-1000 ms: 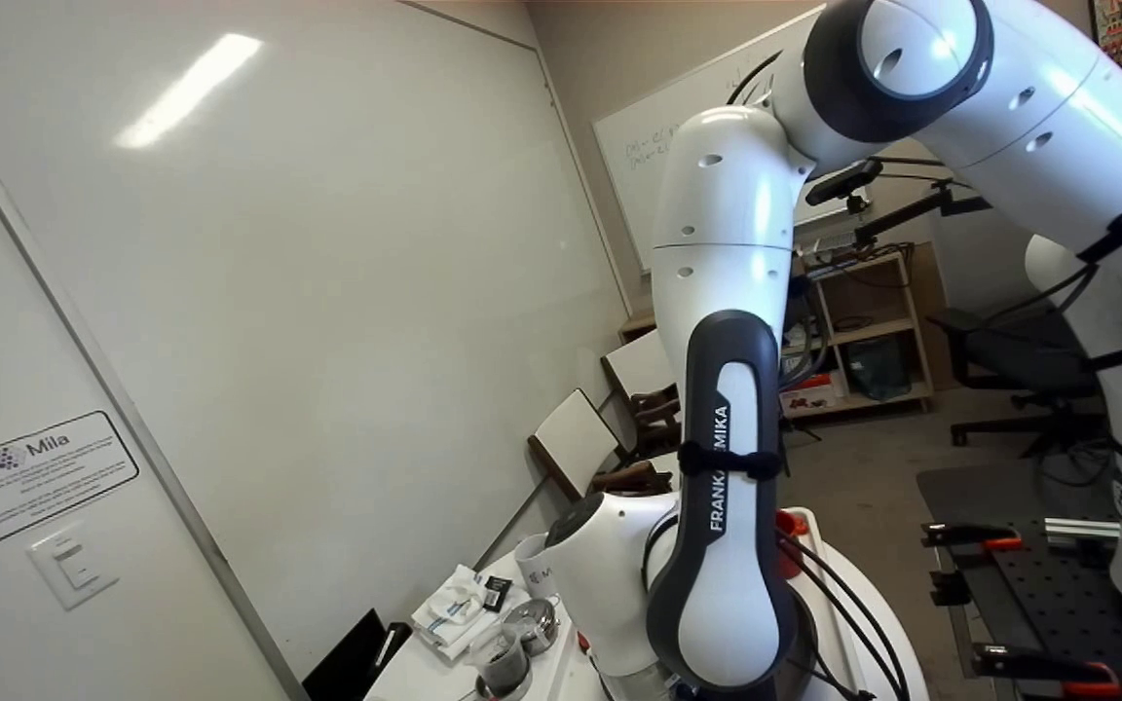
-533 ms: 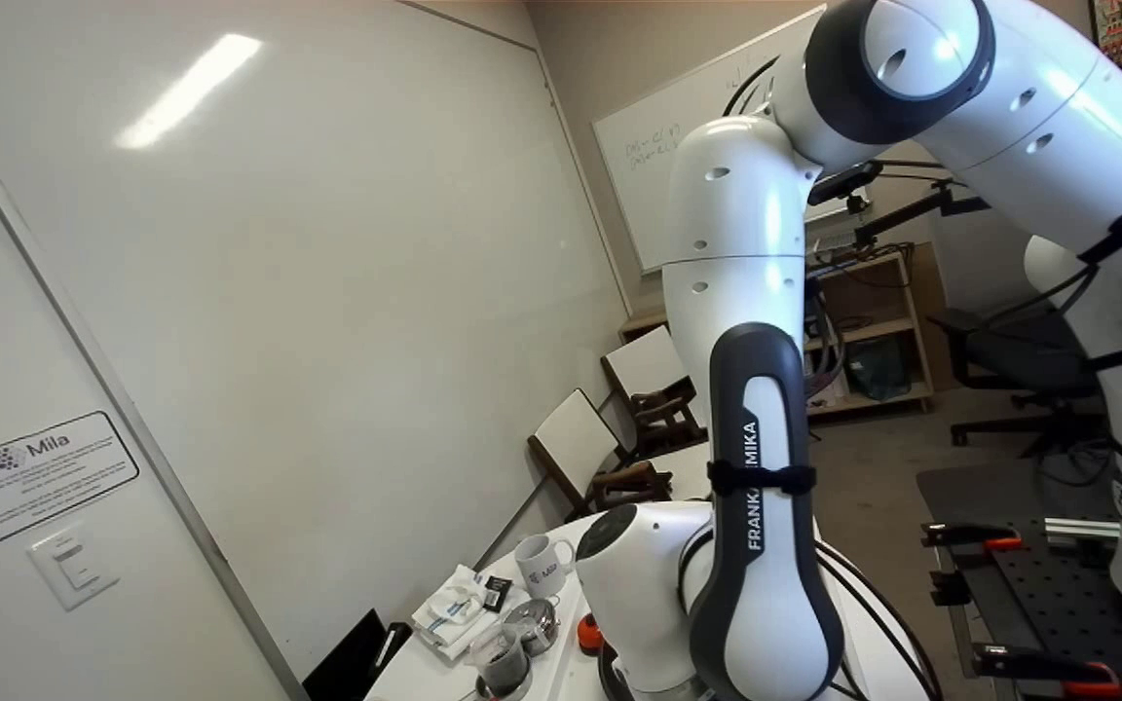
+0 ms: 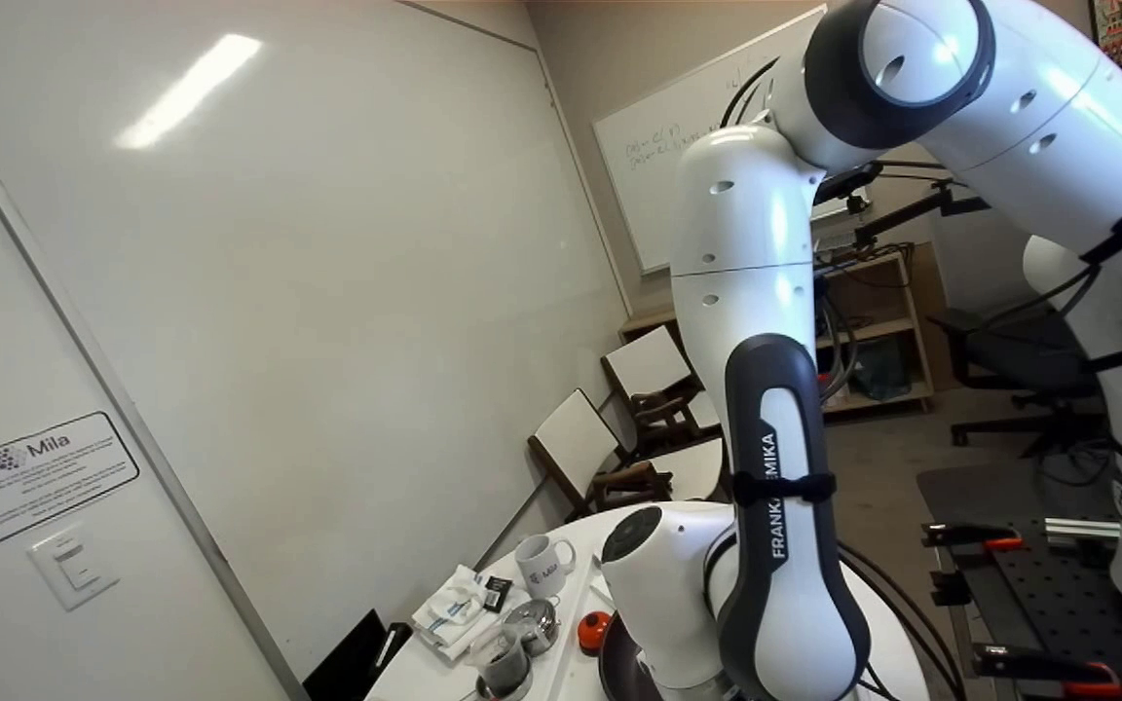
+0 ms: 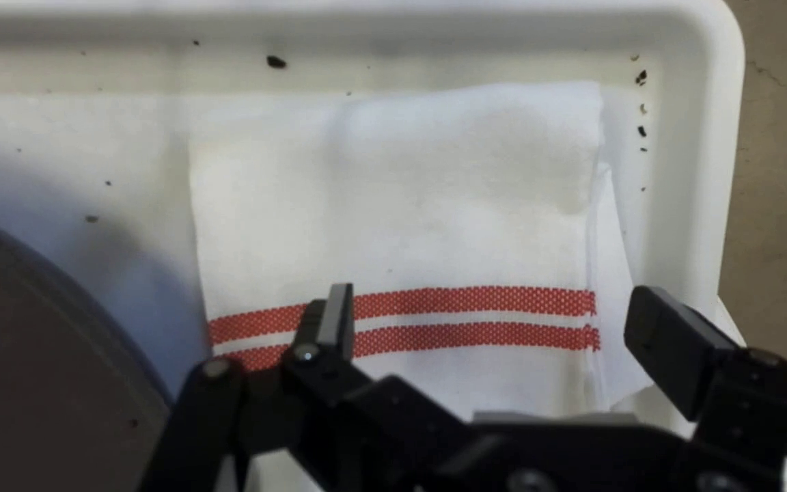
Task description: Move the towel from left to right.
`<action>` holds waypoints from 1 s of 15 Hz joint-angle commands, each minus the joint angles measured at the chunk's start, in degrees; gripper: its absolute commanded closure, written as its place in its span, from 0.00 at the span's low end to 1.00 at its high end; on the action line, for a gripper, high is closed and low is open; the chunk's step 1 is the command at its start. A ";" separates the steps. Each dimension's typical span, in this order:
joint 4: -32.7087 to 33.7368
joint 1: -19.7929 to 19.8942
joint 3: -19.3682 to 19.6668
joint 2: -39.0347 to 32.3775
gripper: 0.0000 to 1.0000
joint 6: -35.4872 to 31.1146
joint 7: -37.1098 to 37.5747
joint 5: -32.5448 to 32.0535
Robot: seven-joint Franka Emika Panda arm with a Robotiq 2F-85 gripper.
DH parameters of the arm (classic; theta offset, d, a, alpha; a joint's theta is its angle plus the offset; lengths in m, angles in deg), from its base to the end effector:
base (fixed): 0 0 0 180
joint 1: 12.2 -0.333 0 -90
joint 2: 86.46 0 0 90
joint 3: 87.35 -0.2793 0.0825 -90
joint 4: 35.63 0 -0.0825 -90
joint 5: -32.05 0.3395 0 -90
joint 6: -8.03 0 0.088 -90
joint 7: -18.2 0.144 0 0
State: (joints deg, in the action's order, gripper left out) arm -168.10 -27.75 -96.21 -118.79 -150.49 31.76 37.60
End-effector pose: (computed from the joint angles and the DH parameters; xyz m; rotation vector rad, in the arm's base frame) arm 0.4165 0.1979 0.0692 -3.0586 -0.1193 0.2115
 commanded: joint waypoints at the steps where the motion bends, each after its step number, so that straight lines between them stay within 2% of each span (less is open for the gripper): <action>1: 1.94 -1.61 2.56 -1.56 0.00 0.08 2.43 -0.51; 4: 4.07 -1.92 3.80 -3.50 0.00 0.64 3.10 -0.69; 11: 9.02 -1.26 3.07 -9.38 0.00 1.07 2.16 0.19; 15: 9.96 -1.59 3.27 -10.31 0.00 1.35 2.52 0.17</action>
State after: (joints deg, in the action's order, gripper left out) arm -160.40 -28.76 -93.38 -127.15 -150.07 33.32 37.54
